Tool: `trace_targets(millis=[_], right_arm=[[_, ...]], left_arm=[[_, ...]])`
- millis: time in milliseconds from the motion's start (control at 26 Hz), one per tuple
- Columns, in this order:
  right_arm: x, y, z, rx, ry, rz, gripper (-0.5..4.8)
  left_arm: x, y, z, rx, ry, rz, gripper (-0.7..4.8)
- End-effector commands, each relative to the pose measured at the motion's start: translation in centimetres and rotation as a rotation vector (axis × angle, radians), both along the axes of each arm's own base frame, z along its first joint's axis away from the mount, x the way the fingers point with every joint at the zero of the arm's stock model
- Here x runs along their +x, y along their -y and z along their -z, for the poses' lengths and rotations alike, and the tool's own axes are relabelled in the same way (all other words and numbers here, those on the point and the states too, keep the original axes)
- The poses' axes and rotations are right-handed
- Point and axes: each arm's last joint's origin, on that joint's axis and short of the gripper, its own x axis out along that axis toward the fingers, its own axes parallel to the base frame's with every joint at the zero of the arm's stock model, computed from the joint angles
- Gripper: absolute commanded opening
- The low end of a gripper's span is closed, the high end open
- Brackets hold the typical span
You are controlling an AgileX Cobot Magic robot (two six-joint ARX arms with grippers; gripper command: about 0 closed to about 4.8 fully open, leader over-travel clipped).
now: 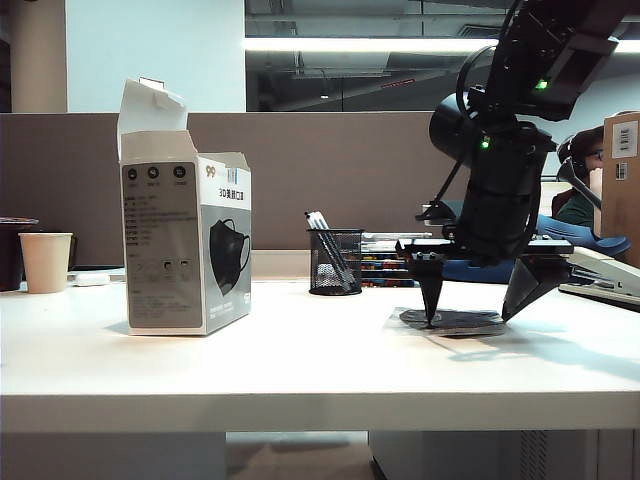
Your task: Put the mask into the mask box.
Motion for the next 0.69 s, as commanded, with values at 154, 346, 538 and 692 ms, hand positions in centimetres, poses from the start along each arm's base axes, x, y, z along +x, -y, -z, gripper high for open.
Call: trace_targets(millis=[154,346,538,692], right_arm=[[-0.2,-0.1,0.9,-0.003,-0.044,-0.01,1.38],[0.0,-0.2,0.8,0.035,-0.03,-0.029,-0.09],[0.5,-1.0,-0.5,0.216,0.039,-0.14,-0.08],[0.8,-1.2,-2.3,0.273,0.133,-0.17,-0.08]], left_arm=[[0.0,0.0,-0.4,-0.002,0.023,0.004,-0.01],[0.0,0.0,-0.5,0.01,0.04,-0.009,0.0],[0.9,0.0,-1.1,0.02,0.128,-0.016,1.57],[1.9,-0.1,-0.9,0.026,0.129,-0.051,1.57]])
